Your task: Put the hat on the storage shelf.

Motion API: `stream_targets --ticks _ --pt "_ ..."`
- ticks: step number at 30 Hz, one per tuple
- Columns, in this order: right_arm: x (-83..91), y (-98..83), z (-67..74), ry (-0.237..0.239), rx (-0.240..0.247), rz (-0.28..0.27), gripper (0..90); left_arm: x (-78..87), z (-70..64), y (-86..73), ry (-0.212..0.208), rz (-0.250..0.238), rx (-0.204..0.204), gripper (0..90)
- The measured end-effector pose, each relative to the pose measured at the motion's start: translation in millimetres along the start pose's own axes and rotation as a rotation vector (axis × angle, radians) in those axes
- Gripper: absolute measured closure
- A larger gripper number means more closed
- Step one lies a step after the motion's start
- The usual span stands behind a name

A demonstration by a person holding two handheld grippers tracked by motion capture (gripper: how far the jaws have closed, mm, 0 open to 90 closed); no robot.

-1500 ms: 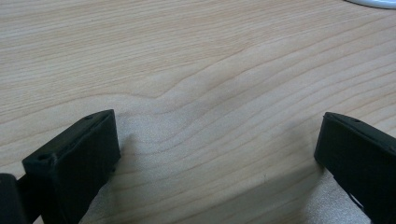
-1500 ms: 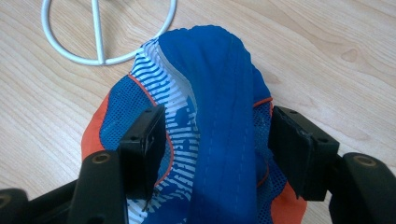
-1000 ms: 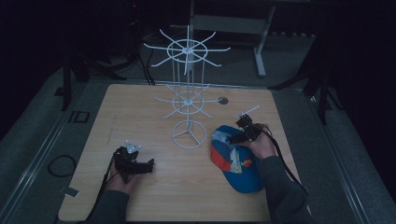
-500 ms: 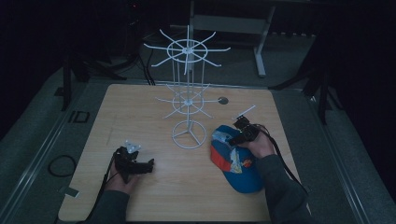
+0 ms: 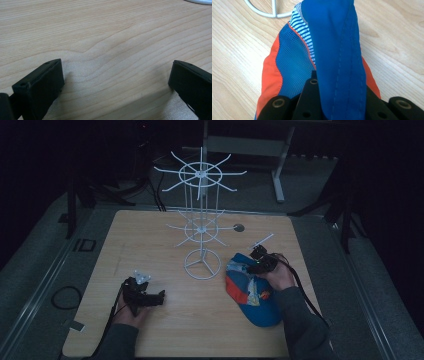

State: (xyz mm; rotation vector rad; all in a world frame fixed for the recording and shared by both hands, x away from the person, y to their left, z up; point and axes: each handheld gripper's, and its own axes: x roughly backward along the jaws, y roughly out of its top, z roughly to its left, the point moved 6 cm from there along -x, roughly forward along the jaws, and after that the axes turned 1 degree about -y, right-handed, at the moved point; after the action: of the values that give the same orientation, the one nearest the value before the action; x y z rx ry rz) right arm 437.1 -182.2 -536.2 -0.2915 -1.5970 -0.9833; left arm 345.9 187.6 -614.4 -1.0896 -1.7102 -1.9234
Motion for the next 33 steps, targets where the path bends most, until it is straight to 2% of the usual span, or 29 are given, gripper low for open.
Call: stream_targets --ticks 10,17,33 --pt "20.9 -0.2 9.1 0.012 0.014 -0.1 87.8 0.0 0.0 0.0 0.0 0.0 0.0 0.0" --pt "34.7 -1.1 12.4 0.016 0.035 -0.151 87.8 0.0 0.0 0.0 0.0 -0.001 0.0 0.0" --pt "58.3 -0.2 20.6 0.04 0.043 -0.259 87.8 -0.1 0.0 0.1 0.0 -0.002 0.001 0.0"
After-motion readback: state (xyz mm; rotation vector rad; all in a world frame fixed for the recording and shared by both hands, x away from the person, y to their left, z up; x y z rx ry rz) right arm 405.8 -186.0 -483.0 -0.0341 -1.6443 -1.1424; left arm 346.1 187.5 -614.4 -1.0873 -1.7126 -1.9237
